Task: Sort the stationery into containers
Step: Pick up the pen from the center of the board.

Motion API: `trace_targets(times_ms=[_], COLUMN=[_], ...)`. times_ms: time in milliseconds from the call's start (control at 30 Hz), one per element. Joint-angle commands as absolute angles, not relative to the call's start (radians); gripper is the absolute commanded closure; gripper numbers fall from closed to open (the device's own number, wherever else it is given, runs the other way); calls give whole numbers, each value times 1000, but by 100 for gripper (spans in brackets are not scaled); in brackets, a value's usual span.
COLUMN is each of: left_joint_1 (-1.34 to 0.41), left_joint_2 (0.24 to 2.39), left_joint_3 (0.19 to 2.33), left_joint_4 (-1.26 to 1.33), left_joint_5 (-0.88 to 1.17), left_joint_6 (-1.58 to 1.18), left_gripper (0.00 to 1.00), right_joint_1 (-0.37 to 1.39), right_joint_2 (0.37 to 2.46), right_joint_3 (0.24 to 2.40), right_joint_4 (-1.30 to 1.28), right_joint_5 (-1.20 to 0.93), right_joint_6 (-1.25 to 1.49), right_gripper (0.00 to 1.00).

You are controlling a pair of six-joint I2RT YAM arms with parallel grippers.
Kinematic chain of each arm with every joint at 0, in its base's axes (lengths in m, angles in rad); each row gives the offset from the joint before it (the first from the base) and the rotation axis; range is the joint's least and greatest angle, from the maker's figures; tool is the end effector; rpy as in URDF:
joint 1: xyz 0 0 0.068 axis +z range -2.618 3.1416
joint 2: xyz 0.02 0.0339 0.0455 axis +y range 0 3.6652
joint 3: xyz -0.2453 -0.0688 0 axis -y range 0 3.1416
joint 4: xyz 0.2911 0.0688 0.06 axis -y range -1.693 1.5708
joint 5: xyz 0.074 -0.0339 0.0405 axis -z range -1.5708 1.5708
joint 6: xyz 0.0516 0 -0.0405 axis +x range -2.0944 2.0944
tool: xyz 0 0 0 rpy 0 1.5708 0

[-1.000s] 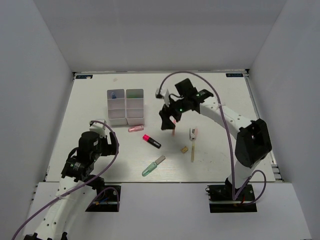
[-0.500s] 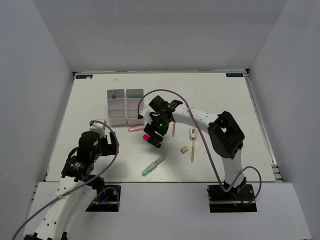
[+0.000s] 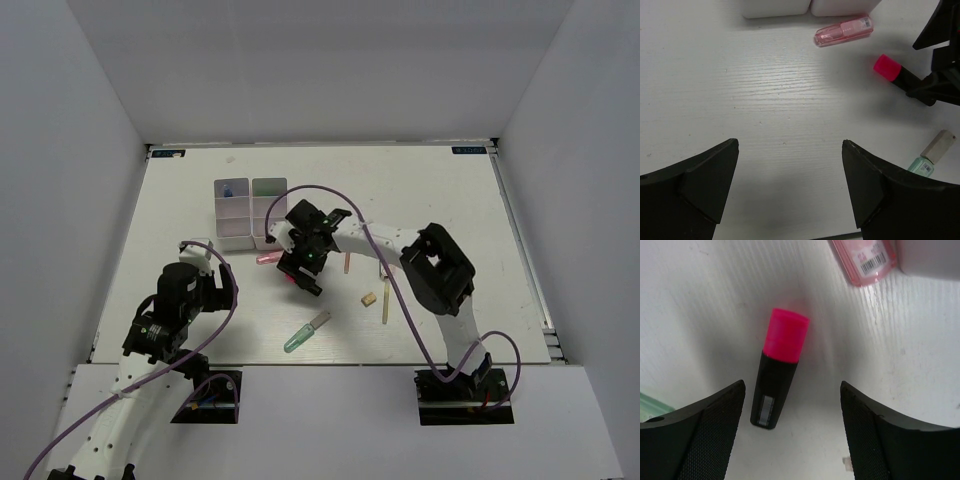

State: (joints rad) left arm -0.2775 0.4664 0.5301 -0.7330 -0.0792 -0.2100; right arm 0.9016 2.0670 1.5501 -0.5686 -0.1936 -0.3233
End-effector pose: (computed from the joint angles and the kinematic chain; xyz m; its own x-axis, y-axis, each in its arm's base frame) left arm 0.1800 -0.0470 0.2244 -0.6281 -0.0372 -0.7773 0.0843 0.9897 -0.1155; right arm 0.2885 0.3808 0.1273 -0.2581 -0.8289 -0.4964 -0.9569 0.2901 0.0132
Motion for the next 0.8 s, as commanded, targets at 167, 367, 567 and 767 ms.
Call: trace_targets(times_ms=[167, 367, 567, 767], left_joint_1=[-273, -275, -273, -275], left_joint_2=[448, 439, 434, 426], left_joint_3=[523, 523, 525, 520], left_joint_4=[-729, -732, -727, -729], left_joint_5=[-77, -78, -77, -75], left_joint_6=[-209, -209, -209, -210], left_gripper=[6, 6, 6, 6], right_joint_1=[953, 968, 980, 986], right_joint_2=[2158, 2212, 2191, 2164], right_joint_3=[1666, 1712, 1591, 1497], right_joint_4=[-554, -627, -577, -560], right_joint_5=[-173, -138, -33, -5], right_joint_6=[-301, -327, -374, -399], right_gripper=[24, 34, 40, 61])
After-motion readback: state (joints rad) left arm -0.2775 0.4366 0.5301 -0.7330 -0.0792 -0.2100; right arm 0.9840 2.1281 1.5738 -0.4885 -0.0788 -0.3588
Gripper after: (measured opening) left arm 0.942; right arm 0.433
